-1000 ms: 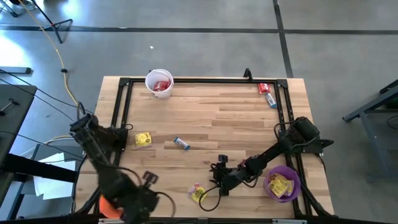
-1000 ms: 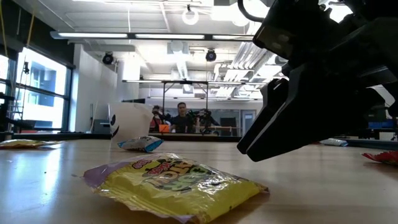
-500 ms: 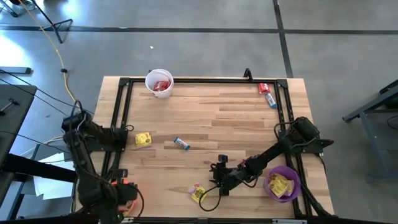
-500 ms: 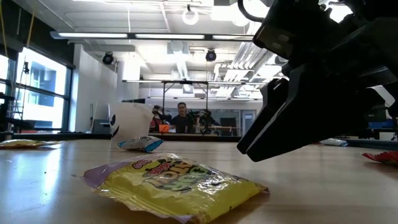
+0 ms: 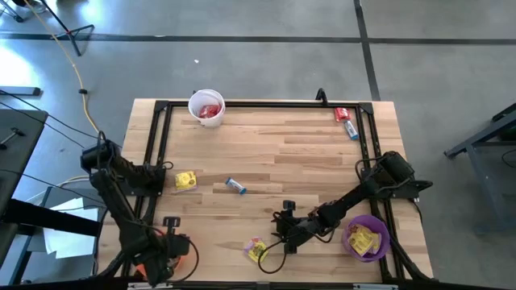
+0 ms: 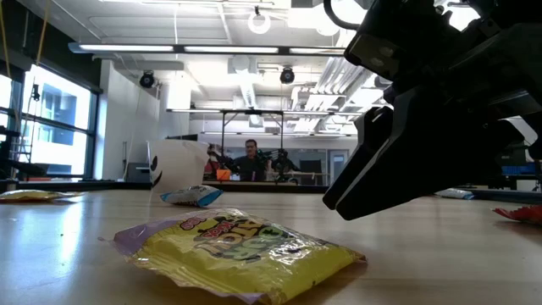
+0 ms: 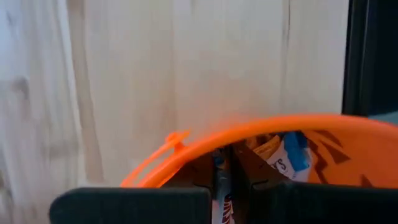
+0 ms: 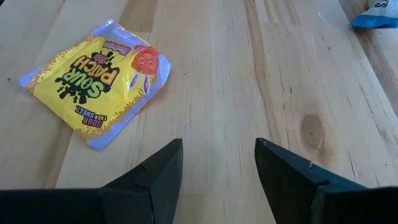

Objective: Sort candy
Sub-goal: Put the white candy into the orange bucket

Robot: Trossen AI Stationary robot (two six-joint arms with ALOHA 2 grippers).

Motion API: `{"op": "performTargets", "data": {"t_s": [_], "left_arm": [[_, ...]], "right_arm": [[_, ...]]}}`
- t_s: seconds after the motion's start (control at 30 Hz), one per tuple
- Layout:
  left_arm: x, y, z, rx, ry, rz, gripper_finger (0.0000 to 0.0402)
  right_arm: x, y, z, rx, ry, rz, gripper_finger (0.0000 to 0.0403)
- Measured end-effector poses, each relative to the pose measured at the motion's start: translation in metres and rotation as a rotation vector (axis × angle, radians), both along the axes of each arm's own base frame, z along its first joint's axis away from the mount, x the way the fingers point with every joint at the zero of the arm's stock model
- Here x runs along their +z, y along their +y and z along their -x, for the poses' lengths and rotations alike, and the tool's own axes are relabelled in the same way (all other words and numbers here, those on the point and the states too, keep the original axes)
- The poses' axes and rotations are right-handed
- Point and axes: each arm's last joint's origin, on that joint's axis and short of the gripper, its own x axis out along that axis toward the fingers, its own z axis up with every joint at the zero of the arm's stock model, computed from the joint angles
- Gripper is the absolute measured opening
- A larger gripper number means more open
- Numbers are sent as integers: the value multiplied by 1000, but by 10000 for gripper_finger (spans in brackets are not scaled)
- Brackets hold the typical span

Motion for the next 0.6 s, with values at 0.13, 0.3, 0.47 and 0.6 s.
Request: {"op": "performTargets", "data": {"t_s": [0.13,0.3,0.47,0.6], "left_arm": [[1,1,-11,-36,-35,17,1],[1,5,-24,-79,-55,27,2],[1,14,-35,-44,-13,47,27],[1,18,-40,-11,44,94,72]], "right_arm": [[0,0,0,0,0,0,196],[0,0,0,0,0,0,196],[0,0,0,5,3,-4,196],[0,0,0,0,0,1,196]]}}
